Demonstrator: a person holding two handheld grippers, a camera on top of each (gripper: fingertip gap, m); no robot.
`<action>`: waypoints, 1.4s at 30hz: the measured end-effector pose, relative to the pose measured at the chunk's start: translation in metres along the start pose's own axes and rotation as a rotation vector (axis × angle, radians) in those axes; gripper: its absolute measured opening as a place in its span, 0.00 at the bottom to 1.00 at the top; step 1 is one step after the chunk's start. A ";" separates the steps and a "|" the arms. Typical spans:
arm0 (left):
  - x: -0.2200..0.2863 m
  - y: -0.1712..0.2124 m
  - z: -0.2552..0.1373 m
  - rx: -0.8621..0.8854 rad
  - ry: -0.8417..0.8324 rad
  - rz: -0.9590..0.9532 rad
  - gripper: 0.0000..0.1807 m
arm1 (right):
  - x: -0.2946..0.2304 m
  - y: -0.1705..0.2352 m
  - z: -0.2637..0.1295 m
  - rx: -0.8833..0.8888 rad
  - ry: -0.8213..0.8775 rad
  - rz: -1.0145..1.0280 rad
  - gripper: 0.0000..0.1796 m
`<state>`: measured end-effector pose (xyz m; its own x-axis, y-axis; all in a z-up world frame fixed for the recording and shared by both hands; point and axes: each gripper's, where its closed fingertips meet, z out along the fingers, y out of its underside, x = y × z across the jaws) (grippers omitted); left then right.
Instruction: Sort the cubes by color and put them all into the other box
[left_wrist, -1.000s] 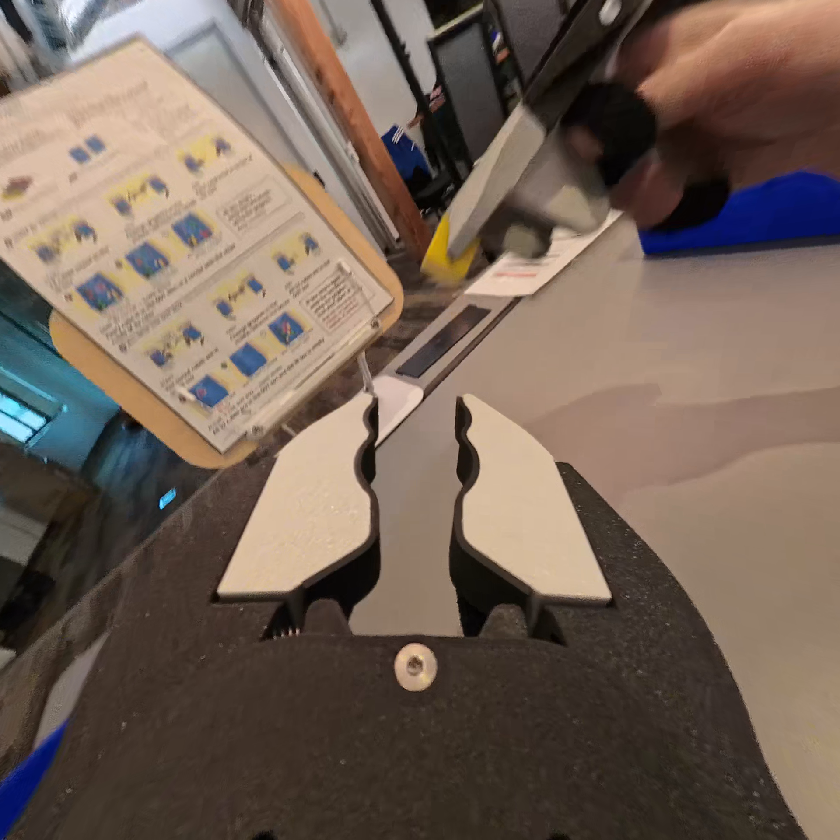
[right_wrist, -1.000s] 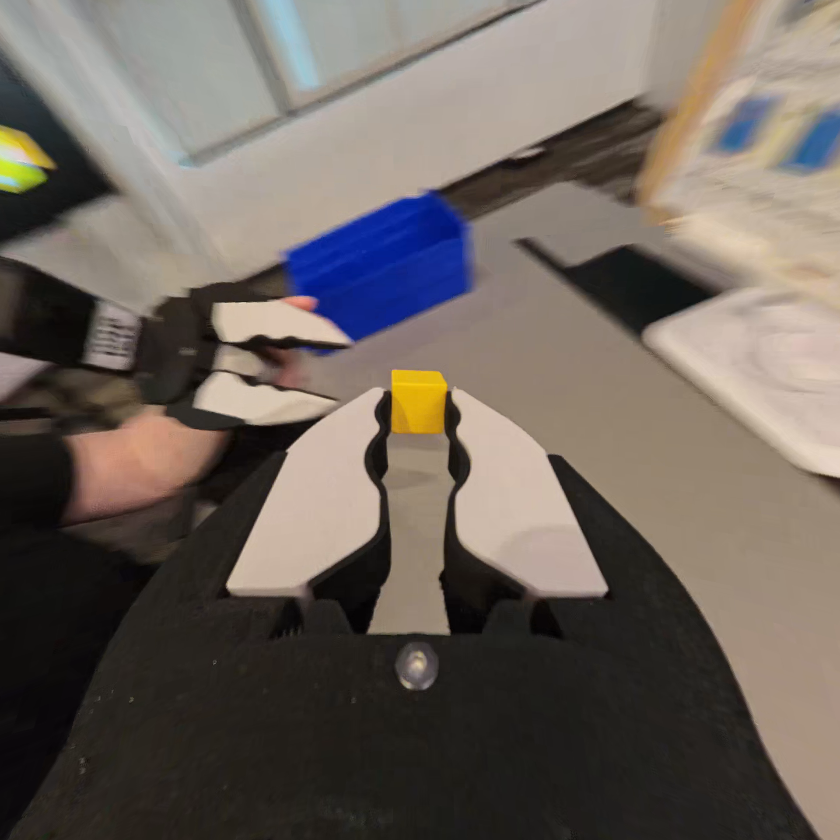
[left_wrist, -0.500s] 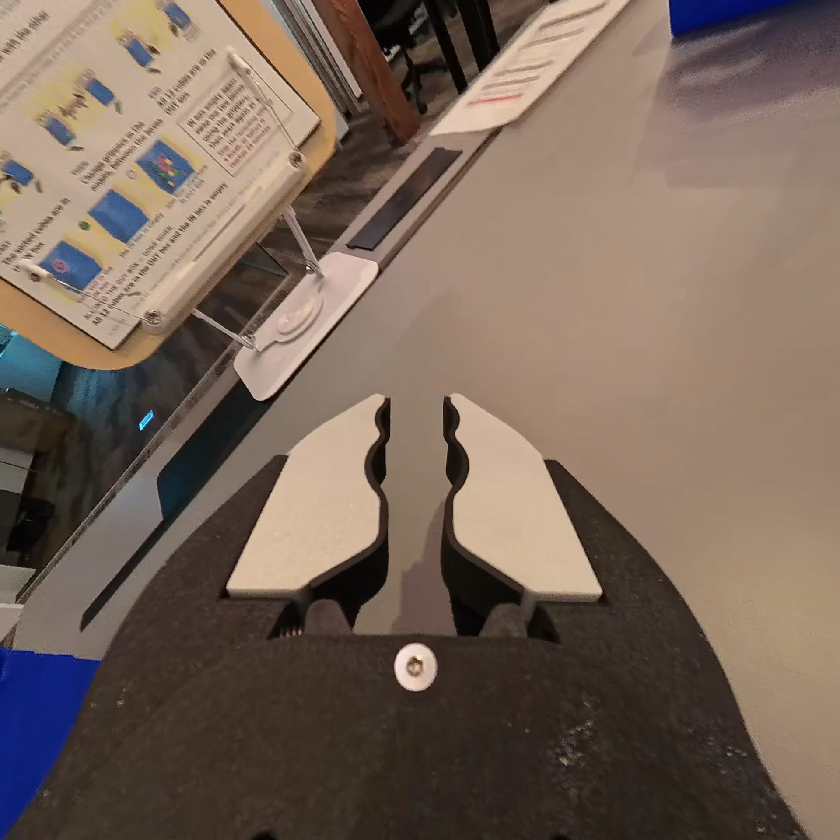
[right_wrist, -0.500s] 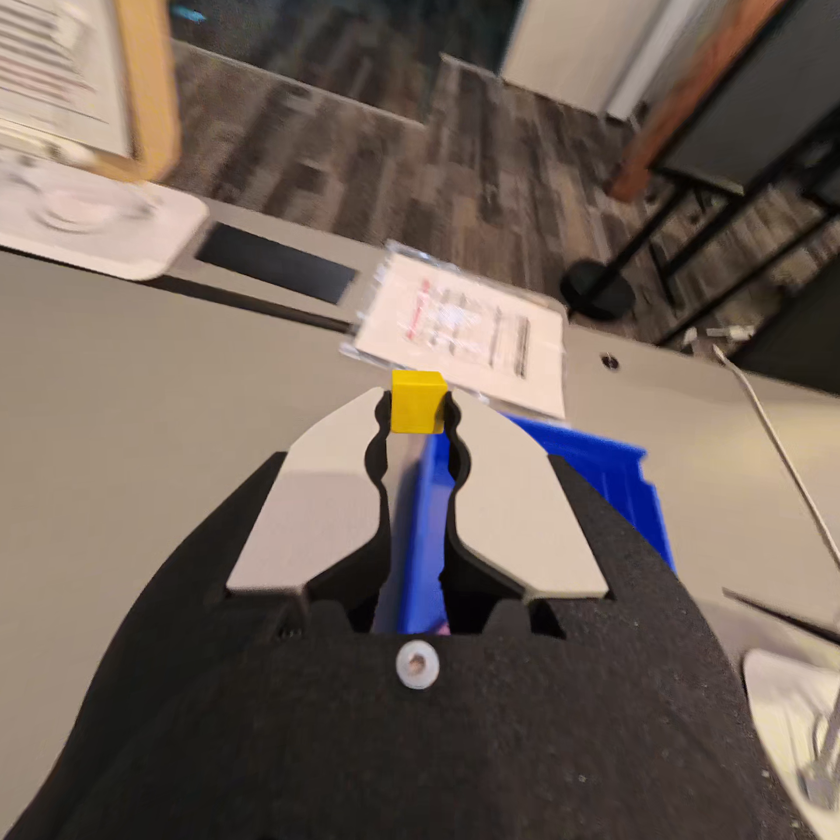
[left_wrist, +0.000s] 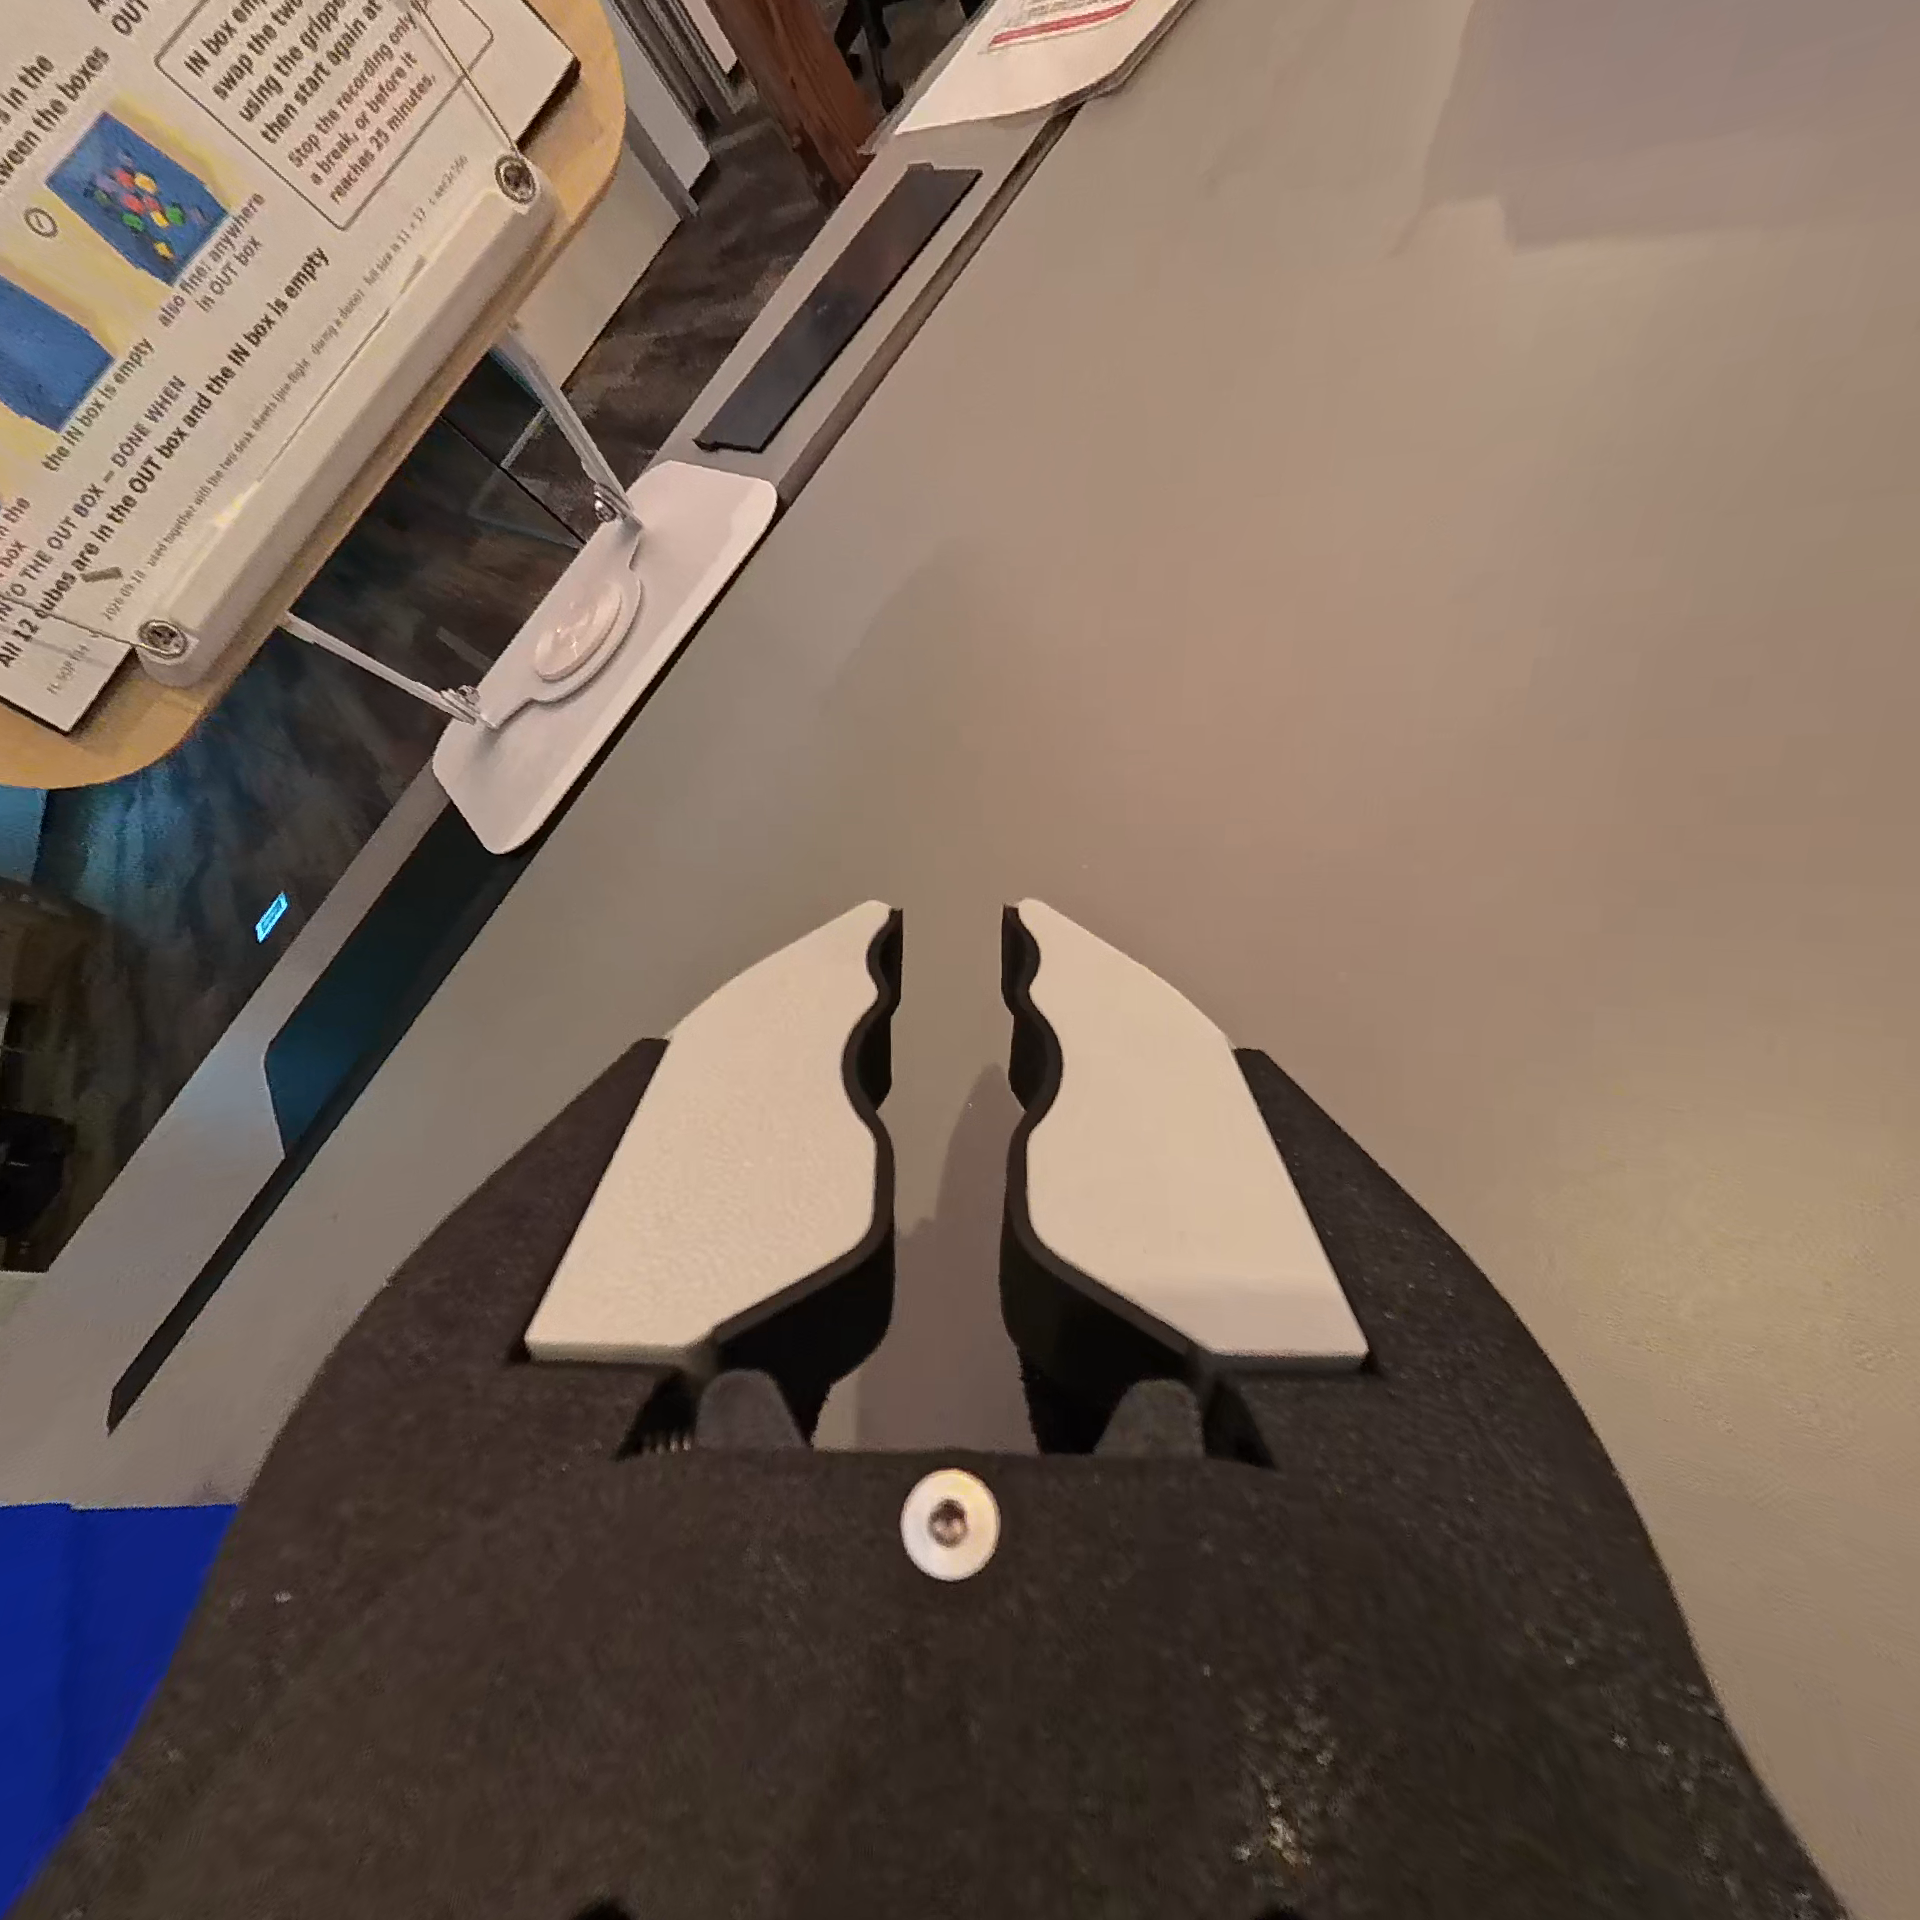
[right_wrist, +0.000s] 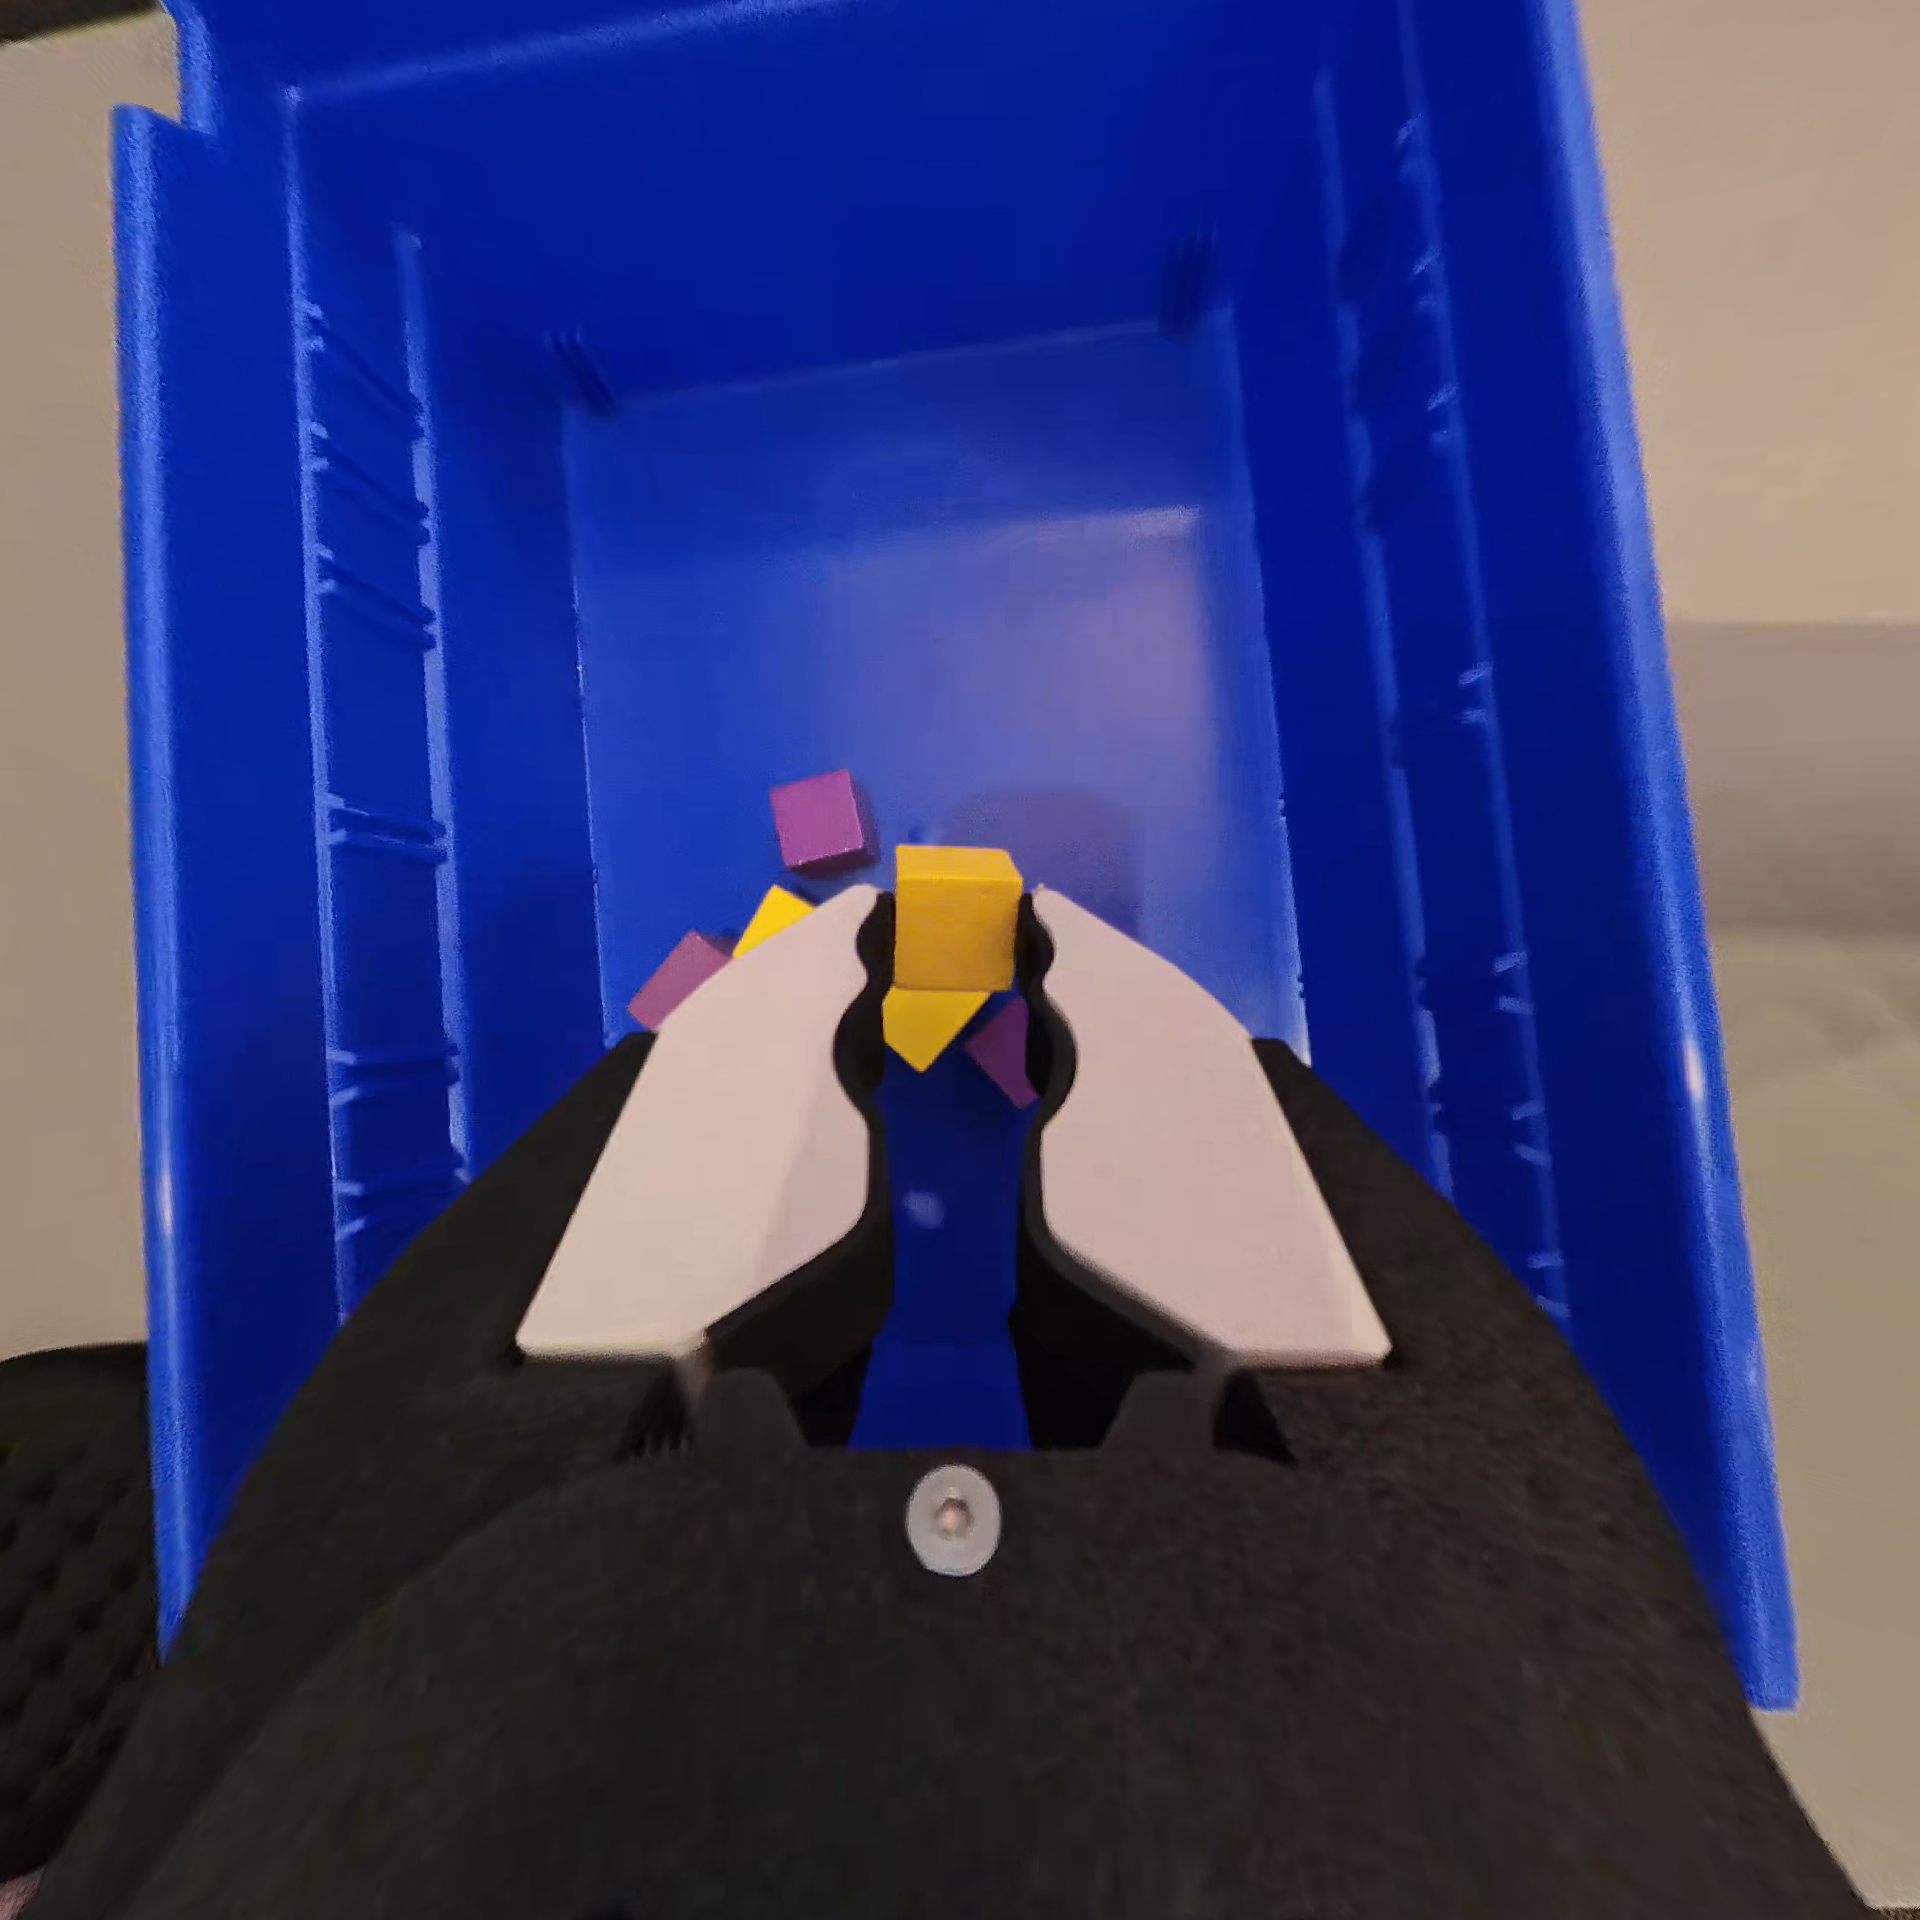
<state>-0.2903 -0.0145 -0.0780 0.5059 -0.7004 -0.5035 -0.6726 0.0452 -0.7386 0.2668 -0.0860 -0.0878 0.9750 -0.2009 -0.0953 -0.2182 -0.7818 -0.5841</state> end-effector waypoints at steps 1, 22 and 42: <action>0.000 0.000 0.000 -0.002 0.000 0.001 0.10 | -0.001 0.001 0.002 -0.007 -0.011 0.001 0.12; -0.156 -0.003 -0.164 0.069 -0.397 -0.205 0.10 | -0.118 -0.117 -0.124 0.716 -0.380 -0.239 0.23; -0.166 0.274 -0.200 -0.752 0.284 -0.087 0.18 | -0.247 -0.127 -0.125 0.681 -0.637 -0.469 0.27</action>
<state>-0.6669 -0.0286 -0.1075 0.4846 -0.8381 -0.2504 -0.8716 -0.4384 -0.2195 0.0486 -0.0110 0.1112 0.8409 0.5402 -0.0338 0.0653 -0.1633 -0.9844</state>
